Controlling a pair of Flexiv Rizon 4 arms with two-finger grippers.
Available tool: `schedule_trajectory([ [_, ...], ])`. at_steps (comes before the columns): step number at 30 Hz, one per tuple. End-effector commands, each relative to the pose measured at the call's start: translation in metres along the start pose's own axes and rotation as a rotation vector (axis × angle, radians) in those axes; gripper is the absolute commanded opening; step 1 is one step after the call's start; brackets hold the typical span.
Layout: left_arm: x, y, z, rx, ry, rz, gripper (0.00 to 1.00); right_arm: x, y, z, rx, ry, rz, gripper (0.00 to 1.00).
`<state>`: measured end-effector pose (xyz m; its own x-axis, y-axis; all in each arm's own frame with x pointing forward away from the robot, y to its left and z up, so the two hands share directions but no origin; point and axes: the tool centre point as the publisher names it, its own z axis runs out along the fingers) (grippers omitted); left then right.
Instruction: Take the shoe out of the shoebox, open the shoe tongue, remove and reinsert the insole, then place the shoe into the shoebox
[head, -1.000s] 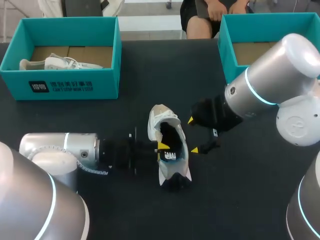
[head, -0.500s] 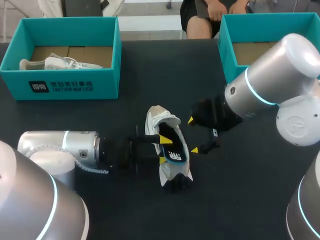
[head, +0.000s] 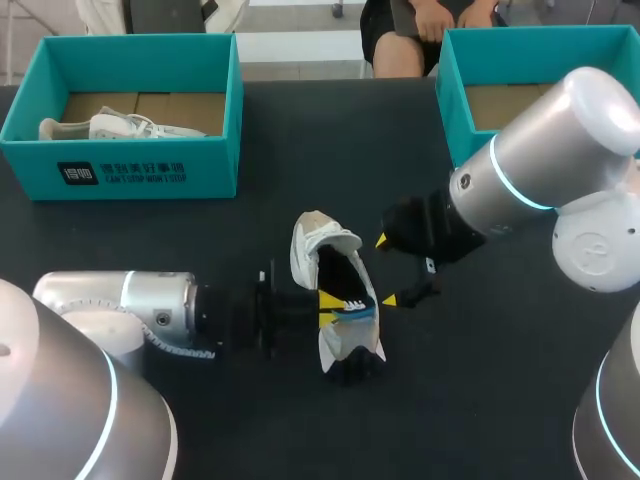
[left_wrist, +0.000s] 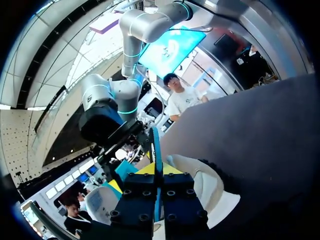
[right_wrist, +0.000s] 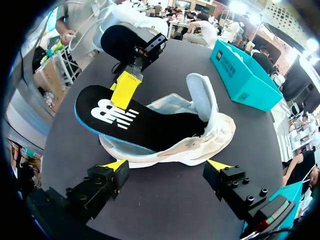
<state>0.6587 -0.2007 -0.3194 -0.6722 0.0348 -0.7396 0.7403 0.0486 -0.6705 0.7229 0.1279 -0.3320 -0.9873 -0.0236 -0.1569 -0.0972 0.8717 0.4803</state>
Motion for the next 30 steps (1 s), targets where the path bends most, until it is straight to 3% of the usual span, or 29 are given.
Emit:
schedule_trajectory([
  [1,0.001,0.012,0.008,0.001,0.006,-0.006,0.00,0.001,0.000,0.001,0.001,-0.004,0.001,1.00],
  [9,0.000,0.038,0.006,-0.049,0.005,-0.008,0.00,0.001,0.000,0.001,0.001,-0.004,0.001,1.00],
  [20,0.002,0.044,-0.002,-0.074,-0.002,-0.033,0.00,0.001,0.000,0.001,0.001,-0.004,0.001,1.00],
  [21,0.002,0.043,-0.003,-0.075,-0.002,-0.033,0.08,0.001,0.000,0.001,0.001,-0.004,0.001,1.00],
  [22,0.001,0.041,-0.003,-0.076,-0.003,-0.032,0.26,0.001,0.000,0.001,0.001,-0.004,0.001,1.00],
  [30,-0.008,0.023,-0.004,-0.059,-0.011,0.005,0.36,0.001,0.000,0.001,0.001,-0.004,0.001,1.00],
])
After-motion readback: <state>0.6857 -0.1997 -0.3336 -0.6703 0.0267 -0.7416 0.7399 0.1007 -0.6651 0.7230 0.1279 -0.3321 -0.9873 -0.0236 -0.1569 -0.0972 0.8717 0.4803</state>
